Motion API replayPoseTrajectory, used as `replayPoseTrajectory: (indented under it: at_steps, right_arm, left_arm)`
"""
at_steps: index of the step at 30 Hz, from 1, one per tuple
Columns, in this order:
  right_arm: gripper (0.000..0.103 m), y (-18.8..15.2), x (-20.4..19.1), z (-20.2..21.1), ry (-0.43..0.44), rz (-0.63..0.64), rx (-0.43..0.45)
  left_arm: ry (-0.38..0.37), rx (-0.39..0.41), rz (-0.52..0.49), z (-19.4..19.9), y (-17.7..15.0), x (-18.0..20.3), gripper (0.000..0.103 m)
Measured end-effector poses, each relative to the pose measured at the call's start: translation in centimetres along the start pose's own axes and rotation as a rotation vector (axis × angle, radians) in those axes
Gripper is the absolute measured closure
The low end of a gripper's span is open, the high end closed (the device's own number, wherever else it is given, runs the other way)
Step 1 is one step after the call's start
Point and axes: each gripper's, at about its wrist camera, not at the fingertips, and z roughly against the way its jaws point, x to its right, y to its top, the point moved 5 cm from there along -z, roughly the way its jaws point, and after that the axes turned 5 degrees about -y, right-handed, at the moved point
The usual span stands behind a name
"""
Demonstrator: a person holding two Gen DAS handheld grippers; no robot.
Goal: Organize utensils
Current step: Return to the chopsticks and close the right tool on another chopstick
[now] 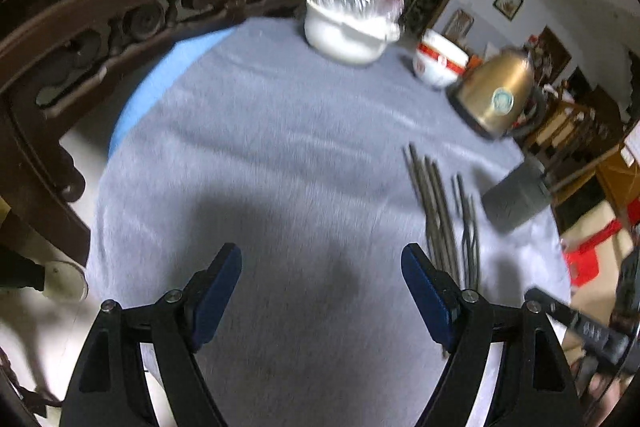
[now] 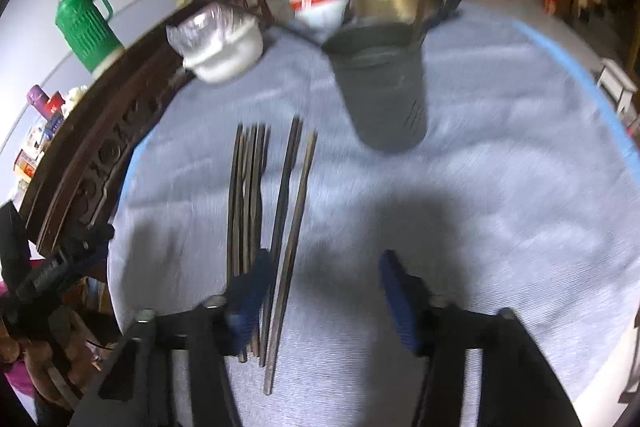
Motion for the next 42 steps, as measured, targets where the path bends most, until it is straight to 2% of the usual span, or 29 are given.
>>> replayPoseTrajectory:
  at_steps: [10, 19, 26, 32, 35, 39, 42]
  right_arm:
    - [0.066, 2.4, -2.9, -4.8, 0.001, 0.004, -0.055]
    - [0.094, 2.6, -3.0, -7.1, -0.053, 0.021, -0.085]
    - [0.095, 2.3, -0.6, -6.1, -0.067, 0.018, -0.084]
    - [0.095, 1.9, 0.5, -5.7, -0.03, 0.003, -0.082]
    - [0.095, 2.0, 0.7, -5.7, -0.014, -0.006, -0.076]
    - [0.095, 1.8, 1.2, -5.5, 0.013, -0.027, -0.07]
    - [0.095, 1.8, 1.3, -5.5, 0.026, -0.034, -0.067]
  left_arm:
    - [-0.007, -0.061, -0.053, -1.3, -1.0, 1.4, 0.021]
    - [-0.002, -0.089, -0.06, -2.4, -0.6, 1.7, 0.021]
    - [-0.015, -0.118, -0.108, -3.9, 0.3, 4.3, 0.021]
    - [-0.033, -0.174, -0.11, -6.1, 1.1, 7.0, 0.021]
    - [-0.012, -0.206, -0.135, -7.4, 1.1, 8.3, 0.021]
    - [0.056, -0.241, -0.171, -9.5, 1.0, 9.5, 0.021]
    - [0.096, -0.274, -0.203, -10.8, 0.5, 10.2, 0.028]
